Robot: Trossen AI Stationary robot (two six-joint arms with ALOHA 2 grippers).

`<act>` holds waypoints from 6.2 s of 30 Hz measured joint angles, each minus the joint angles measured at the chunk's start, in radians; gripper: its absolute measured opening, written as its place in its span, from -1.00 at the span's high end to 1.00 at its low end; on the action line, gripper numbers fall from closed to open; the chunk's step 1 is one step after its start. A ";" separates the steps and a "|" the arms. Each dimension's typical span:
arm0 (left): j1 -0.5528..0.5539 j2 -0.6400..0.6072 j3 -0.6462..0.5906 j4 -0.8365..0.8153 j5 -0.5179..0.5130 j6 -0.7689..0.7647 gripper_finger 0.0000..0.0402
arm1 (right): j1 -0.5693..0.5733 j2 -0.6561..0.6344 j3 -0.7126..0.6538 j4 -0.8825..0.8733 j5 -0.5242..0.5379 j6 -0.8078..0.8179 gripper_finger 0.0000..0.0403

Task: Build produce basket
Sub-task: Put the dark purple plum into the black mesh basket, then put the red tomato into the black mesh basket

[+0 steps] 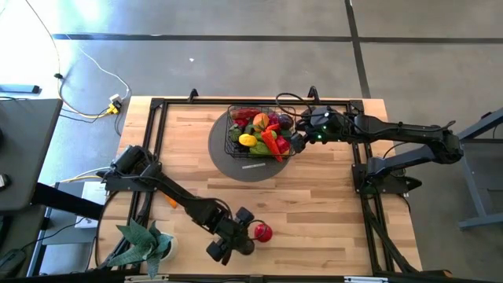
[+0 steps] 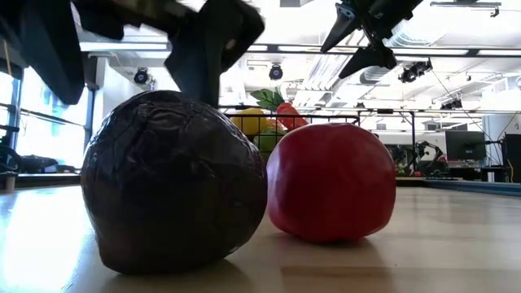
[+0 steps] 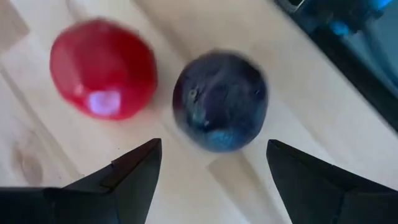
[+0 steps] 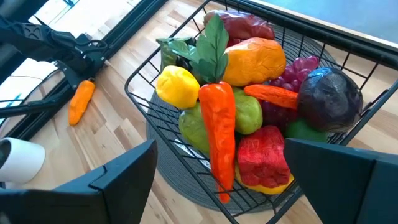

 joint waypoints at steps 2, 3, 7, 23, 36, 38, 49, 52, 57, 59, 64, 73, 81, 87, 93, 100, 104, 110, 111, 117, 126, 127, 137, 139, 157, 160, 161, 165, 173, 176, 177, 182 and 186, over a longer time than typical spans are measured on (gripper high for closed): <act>-0.010 0.000 0.000 0.044 0.002 0.006 -0.41 | 0.000 0.000 0.000 0.000 0.000 0.000 -0.65; -0.014 0.000 0.000 0.061 0.003 0.017 -0.41 | 0.000 0.000 0.000 0.000 0.000 0.000 -0.65; -0.024 0.000 0.000 0.086 0.004 0.043 -0.41 | 0.000 0.000 0.000 0.000 0.000 0.000 -0.65; -0.023 0.071 -0.001 0.164 0.033 0.053 -0.41 | 0.000 0.000 0.000 0.002 0.000 0.004 -0.65; -0.006 0.079 -0.001 0.183 0.060 0.086 -0.37 | 0.000 0.000 0.000 -0.001 0.000 0.027 -0.65; -0.001 0.079 -0.001 0.183 0.061 0.086 -0.31 | 0.000 0.000 0.000 -0.001 0.000 0.027 -0.65; 0.024 0.079 0.000 0.169 0.090 0.096 0.06 | 0.000 0.000 0.000 -0.001 0.000 0.027 -0.65; 0.025 0.079 0.000 0.163 0.090 0.105 0.11 | 0.000 0.000 0.000 -0.001 -0.001 0.026 -0.65; 0.025 0.079 0.000 0.153 0.089 0.105 0.27 | 0.000 0.000 0.000 -0.001 -0.001 0.026 -0.65; 0.026 0.078 0.001 0.147 0.089 0.105 0.28 | 0.000 0.000 0.000 -0.002 -0.001 0.026 -0.65; 0.034 0.077 0.001 0.131 0.093 0.105 0.29 | 0.000 0.000 0.000 -0.001 -0.001 0.026 -0.65; 0.037 0.069 0.001 0.098 0.079 0.114 0.32 | 0.000 0.000 0.000 -0.002 -0.001 0.026 -0.65; 0.044 0.027 -0.004 0.004 -0.010 0.132 0.32 | 0.000 0.000 0.001 -0.002 -0.002 0.026 -0.65; 0.068 0.006 -0.002 -0.049 -0.013 0.123 0.32 | 0.000 0.000 0.002 -0.002 -0.015 0.025 -0.65; 0.095 -0.034 -0.005 -0.109 -0.043 0.111 0.32 | 0.000 0.000 0.002 -0.002 -0.015 0.018 -0.65; 0.155 -0.110 -0.002 -0.132 -0.104 0.086 0.36 | 0.000 0.000 0.002 0.005 -0.014 -0.025 -0.65; 0.214 -0.156 -0.002 -0.150 -0.138 0.049 0.38 | 0.000 0.000 0.002 0.006 -0.019 -0.026 -0.65; 0.323 -0.235 -0.002 -0.153 -0.207 0.014 0.38 | 0.000 0.000 0.002 0.005 -0.050 -0.026 -0.65; 0.342 -0.250 -0.002 -0.159 -0.222 0.009 0.38 | 0.000 0.000 0.002 0.005 -0.052 -0.026 -0.65; 0.461 -0.349 -0.001 -0.137 -0.324 -0.011 0.38 | 0.000 0.000 0.002 0.005 -0.056 -0.026 -0.65; 0.686 -0.421 -0.001 -0.123 -0.449 -0.001 0.38 | 0.000 0.000 0.002 0.007 -0.119 -0.074 -0.68; 0.712 -0.421 -0.001 -0.124 -0.441 0.005 0.38 | 0.000 0.000 0.002 0.010 -0.131 -0.098 -0.70; 0.869 -0.407 0.000 -0.065 -0.291 0.077 0.38 | 0.006 0.000 0.001 0.043 -0.282 -0.013 -0.78; 0.885 -0.407 0.000 -0.065 -0.270 0.077 0.38 | 0.006 0.000 0.001 0.043 -0.277 0.002 -0.78; 0.906 -0.386 -0.002 -0.070 -0.229 0.148 -0.10 | 0.006 0.000 0.001 -0.004 -0.212 0.023 -0.82; 0.907 -0.386 -0.002 -0.062 -0.240 0.148 -0.22 | 0.006 0.000 0.001 -0.005 -0.209 0.027 -0.91; 0.907 -0.386 -0.002 -0.061 -0.244 0.148 -0.25 | 0.006 0.000 0.001 -0.006 -0.209 0.033 -0.94; 0.906 -0.386 -0.002 -0.057 -0.305 0.145 -0.35 | 0.006 0.000 0.001 -0.019 -0.190 0.047 -0.97; 0.876 -0.411 0.000 -0.066 -0.344 0.191 -0.38 | 0.029 0.000 0.001 -0.018 -0.170 0.118 -0.98; 0.858 -0.432 0.000 -0.069 -0.344 0.186 -0.38 | 0.031 0.000 0.001 -0.018 -0.163 0.159 -0.97; 0.849 -0.442 0.000 -0.071 -0.344 0.184 -0.38 | 0.031 0.000 0.001 -0.017 -0.163 0.164 -0.97; 0.811 -0.511 0.000 -0.089 -0.345 0.154 -0.38 | 0.058 0.000 0.000 0.014 -0.163 0.183 -0.97; 0.780 -0.572 0.000 -0.138 -0.340 0.074 -0.38 | 0.101 0.000 0.000 0.117 -0.163 0.186 -0.97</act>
